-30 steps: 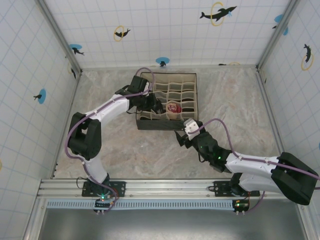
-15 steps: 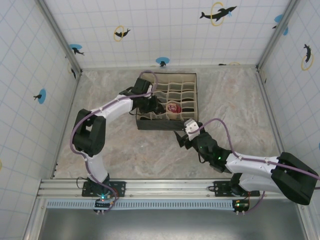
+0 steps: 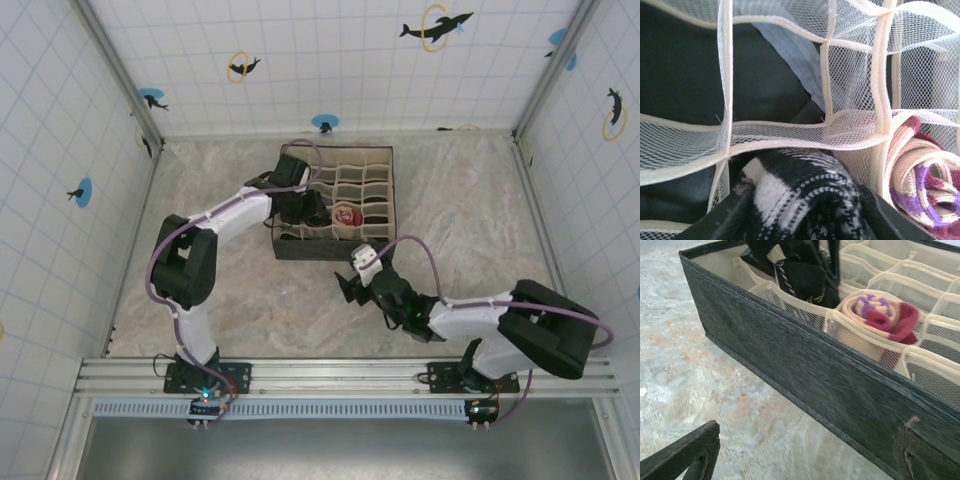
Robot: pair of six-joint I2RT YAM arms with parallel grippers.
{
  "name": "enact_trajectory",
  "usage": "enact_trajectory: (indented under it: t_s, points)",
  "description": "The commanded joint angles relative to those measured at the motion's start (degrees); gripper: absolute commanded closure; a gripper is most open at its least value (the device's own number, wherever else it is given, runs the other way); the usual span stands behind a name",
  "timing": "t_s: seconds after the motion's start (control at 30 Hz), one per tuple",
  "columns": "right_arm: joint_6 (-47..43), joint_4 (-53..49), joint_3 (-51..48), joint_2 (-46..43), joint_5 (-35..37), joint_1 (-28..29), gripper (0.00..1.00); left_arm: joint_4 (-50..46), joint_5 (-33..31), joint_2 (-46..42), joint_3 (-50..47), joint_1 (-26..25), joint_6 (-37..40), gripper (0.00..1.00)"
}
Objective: Roll the socks
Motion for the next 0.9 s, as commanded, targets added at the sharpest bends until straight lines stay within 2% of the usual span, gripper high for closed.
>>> enact_trajectory:
  t_s: [0.0,0.1,0.57,0.8,0.87]
  points:
    - [2.64,5.49,4.74,3.91,1.19,0.64,0.09,-2.59,-1.55,0.0,2.99,-0.28,1.73,0.36]
    - [3.64,6.15,8.02,7.57,3.02,0.85,0.09,-3.76,-0.49,-0.89,4.45,-0.28,2.16,0.29]
    - [9.65,7.58,15.52,18.58,3.59,-1.87,0.08,-12.81,1.05,-3.77,14.49,1.05,4.22,0.27]
    - [10.9,7.86,19.97,23.5,1.39,-5.74,0.08,-11.55,1.97,-7.45,9.46,4.82,4.46,0.26]
    - [10.01,7.28,21.86,24.64,0.55,-6.3,0.08,-9.55,1.86,-9.43,6.38,7.39,4.46,0.25]
